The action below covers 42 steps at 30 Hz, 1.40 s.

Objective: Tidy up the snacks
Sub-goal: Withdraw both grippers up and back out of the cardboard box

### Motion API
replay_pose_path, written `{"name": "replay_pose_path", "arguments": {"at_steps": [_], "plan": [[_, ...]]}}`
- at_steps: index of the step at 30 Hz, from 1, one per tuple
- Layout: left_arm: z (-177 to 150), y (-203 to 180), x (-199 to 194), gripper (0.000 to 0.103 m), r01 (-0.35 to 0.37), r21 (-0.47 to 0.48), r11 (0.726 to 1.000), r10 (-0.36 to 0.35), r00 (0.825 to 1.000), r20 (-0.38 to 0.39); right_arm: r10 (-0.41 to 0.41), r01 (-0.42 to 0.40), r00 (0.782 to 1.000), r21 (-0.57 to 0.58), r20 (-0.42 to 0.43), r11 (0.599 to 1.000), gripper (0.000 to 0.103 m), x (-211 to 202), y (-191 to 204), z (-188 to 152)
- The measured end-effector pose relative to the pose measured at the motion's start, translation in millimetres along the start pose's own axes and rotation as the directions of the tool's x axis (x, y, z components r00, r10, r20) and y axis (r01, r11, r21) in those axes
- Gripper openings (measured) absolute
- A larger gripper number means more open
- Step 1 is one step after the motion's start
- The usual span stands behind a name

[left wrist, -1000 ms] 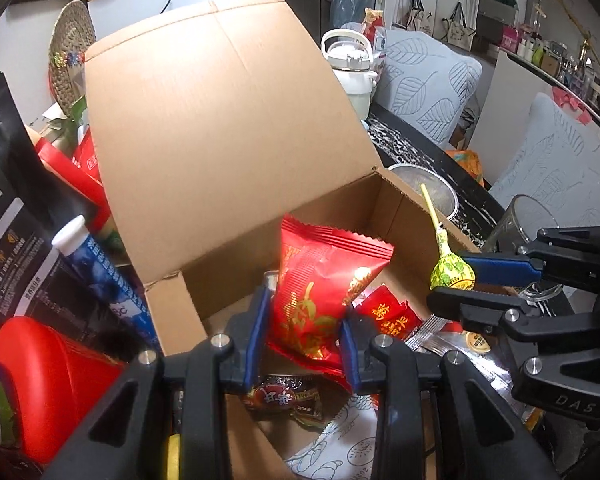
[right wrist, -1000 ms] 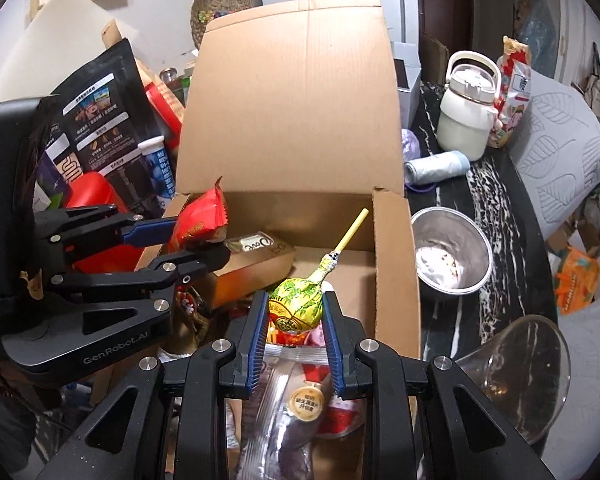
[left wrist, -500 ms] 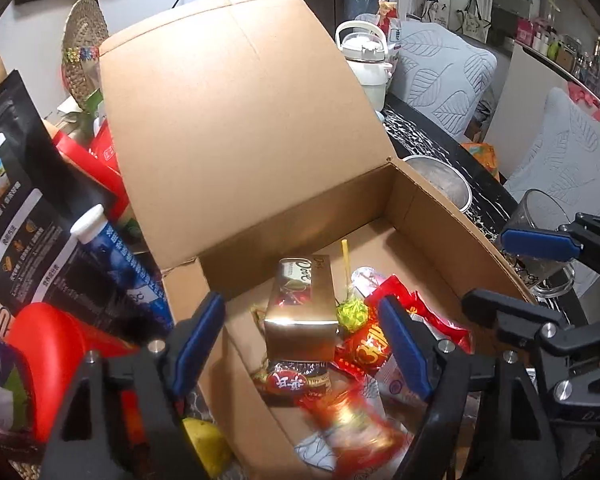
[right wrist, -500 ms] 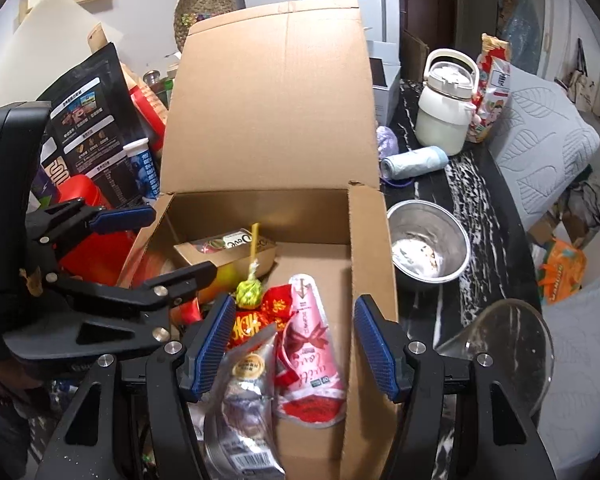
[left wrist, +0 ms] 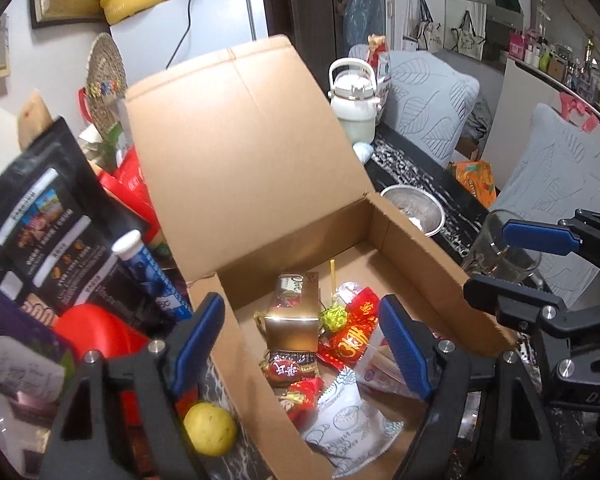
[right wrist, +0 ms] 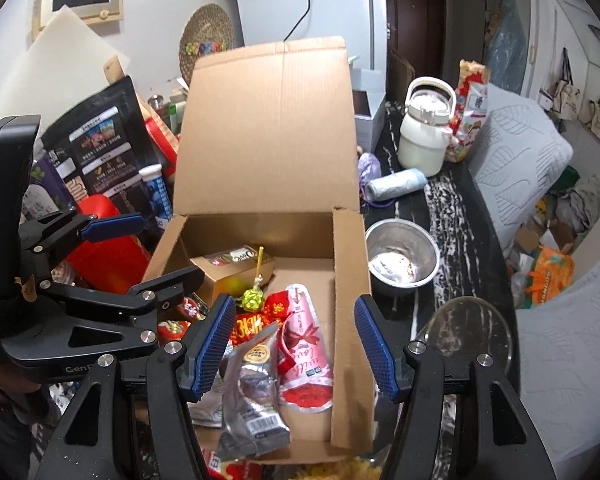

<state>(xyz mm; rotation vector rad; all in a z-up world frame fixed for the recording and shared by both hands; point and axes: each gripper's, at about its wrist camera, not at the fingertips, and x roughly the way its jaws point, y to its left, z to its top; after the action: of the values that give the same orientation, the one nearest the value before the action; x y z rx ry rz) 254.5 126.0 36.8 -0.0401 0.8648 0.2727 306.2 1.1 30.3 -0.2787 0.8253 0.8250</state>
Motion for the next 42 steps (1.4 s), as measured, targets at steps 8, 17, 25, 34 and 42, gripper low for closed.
{"name": "replay_pose_path", "arguments": {"at_steps": [8,17,25,34,42], "plan": [[1,-2,-53,0.079,-0.020,0.007,1.000,0.019,0.997,0.080,-0.014,0.015,0.997,-0.013,0.070,1.000,0.062,-43,13,3],[-3,-6,-111,0.079,-0.041,0.014,0.999,0.038,0.986,0.161,-0.017,0.023,0.989,-0.036,0.146,0.999,0.062,-93,31,1],[-16,-16,-162,0.079,-0.058,0.036,0.998,0.048,0.970,0.239,-0.022,0.035,0.977,-0.057,0.211,0.998,0.062,-136,46,-9],[-42,-25,-200,0.079,-0.045,0.055,0.997,0.028,0.959,0.283,-0.032,0.054,0.961,-0.072,0.276,0.996,0.062,-180,61,-34],[-75,-30,-220,0.079,-0.043,0.053,0.998,0.025,0.953,0.301,-0.023,0.048,0.954,-0.076,0.300,0.996,0.062,-202,71,-71]]}}
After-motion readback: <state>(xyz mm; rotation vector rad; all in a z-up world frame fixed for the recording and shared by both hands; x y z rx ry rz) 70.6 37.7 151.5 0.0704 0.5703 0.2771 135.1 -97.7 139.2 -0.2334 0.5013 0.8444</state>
